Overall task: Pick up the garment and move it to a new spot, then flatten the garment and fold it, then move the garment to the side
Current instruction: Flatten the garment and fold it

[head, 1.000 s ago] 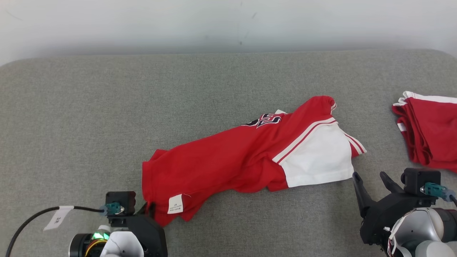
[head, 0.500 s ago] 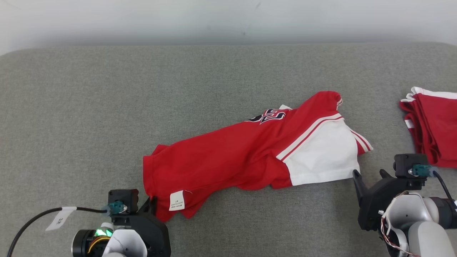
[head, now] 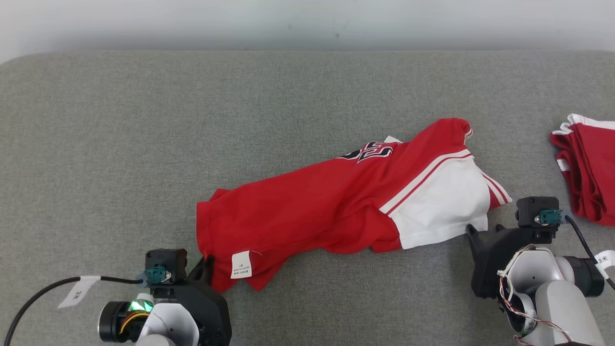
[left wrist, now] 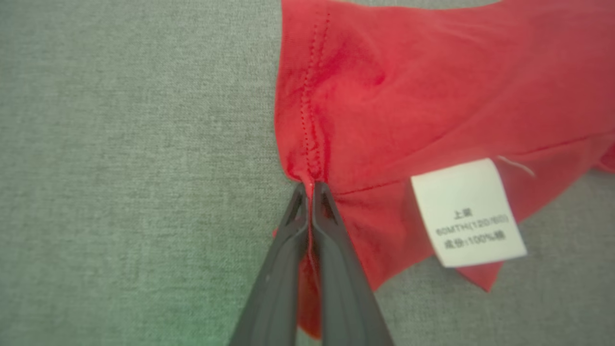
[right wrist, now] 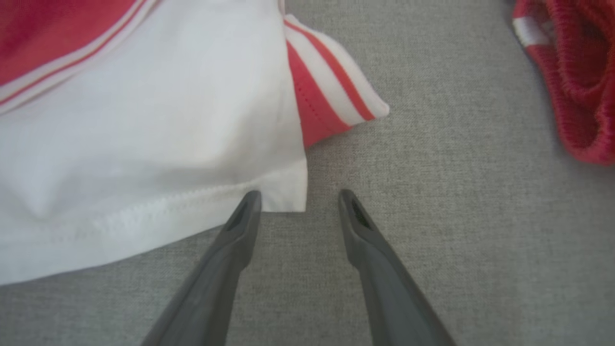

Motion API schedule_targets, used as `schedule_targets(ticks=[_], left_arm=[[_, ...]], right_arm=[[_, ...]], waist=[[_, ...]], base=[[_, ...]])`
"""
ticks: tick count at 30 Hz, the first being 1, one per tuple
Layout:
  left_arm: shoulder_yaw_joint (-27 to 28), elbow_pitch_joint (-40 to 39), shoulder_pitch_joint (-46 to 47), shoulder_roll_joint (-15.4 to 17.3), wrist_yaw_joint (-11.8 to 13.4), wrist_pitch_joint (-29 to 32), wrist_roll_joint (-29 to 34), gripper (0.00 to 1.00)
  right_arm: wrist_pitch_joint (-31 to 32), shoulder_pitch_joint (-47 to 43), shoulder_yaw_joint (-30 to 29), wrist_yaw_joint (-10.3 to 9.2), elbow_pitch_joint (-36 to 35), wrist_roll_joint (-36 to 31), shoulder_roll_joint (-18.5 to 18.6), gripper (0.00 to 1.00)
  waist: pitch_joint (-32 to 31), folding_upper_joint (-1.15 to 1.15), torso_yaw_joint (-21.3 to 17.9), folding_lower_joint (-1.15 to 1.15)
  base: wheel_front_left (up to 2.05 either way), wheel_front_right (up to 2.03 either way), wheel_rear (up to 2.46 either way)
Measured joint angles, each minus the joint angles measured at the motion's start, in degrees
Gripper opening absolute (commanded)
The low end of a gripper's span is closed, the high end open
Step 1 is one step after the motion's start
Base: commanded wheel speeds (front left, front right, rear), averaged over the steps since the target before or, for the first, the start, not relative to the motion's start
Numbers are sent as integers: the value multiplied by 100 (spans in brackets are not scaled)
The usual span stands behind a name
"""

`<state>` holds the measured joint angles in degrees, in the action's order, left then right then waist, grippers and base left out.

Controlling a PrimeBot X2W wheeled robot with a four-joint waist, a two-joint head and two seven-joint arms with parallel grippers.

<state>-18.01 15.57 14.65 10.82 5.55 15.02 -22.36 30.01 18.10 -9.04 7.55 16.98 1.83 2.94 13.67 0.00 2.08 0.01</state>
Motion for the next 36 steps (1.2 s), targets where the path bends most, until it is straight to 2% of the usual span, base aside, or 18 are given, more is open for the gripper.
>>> schedule_targets(ticks=[1,2,3,4,7,8,9,16,20,24,27,32,36], left_arm=[[0,0,6,0,0,-22,0,0],[-1,2,6,1,1,-31,-1,0],[-3,3,6,1,2,-33,-7,0],[-7,3,7,0,5,-37,-24,0],[-21,13,16,1,5,-51,-43,0],[-25,16,22,1,5,-53,-46,0],[-31,20,31,0,5,-60,-51,0],[33,-86,44,-62,-15,-482,-145,0],[334,-506,44,-292,-163,-953,-597,0],[673,-916,79,-349,-292,-1324,-947,0],[943,-1238,271,-413,-393,-1503,-1279,0],[1338,-1452,987,-376,-486,-1317,-1788,0],[1770,-1432,2044,-513,-578,-961,-2850,0]], right_arm=[[-35,22,8,0,29,-8,0,81],[-65,53,18,0,53,-8,0,73],[-79,76,27,0,73,-8,0,73],[-87,88,34,0,92,-8,0,59],[-112,127,56,1,162,-8,9,31],[-119,146,65,1,177,-8,18,19],[-129,159,80,0,190,-8,27,1],[-349,109,142,0,13,65,66,0],[-922,146,444,0,-572,1048,81,0],[-1176,319,458,0,-928,1403,331,0],[-1348,737,433,-1,-1169,1853,441,0],[-1187,1664,792,0,-1198,2393,639,0],[-1222,2825,1428,0,-967,2565,1063,0]], waist=[[0,0,-3,0],[0,0,-9,0],[1,0,-14,0],[1,0,-18,0],[-3,0,-21,0],[-5,0,-20,0],[-8,0,-19,0],[-95,0,-2,0],[-160,0,10,-1],[-164,0,-42,-1],[-124,0,-114,-1],[89,0,-213,-1],[402,0,-309,0]], base=[[0,0,0],[0,0,0],[0,0,0],[0,0,0],[0,0,0],[0,0,0],[0,0,0],[0,0,0],[0,0,0],[0,0,0],[0,0,0],[0,0,0],[0,0,0]])
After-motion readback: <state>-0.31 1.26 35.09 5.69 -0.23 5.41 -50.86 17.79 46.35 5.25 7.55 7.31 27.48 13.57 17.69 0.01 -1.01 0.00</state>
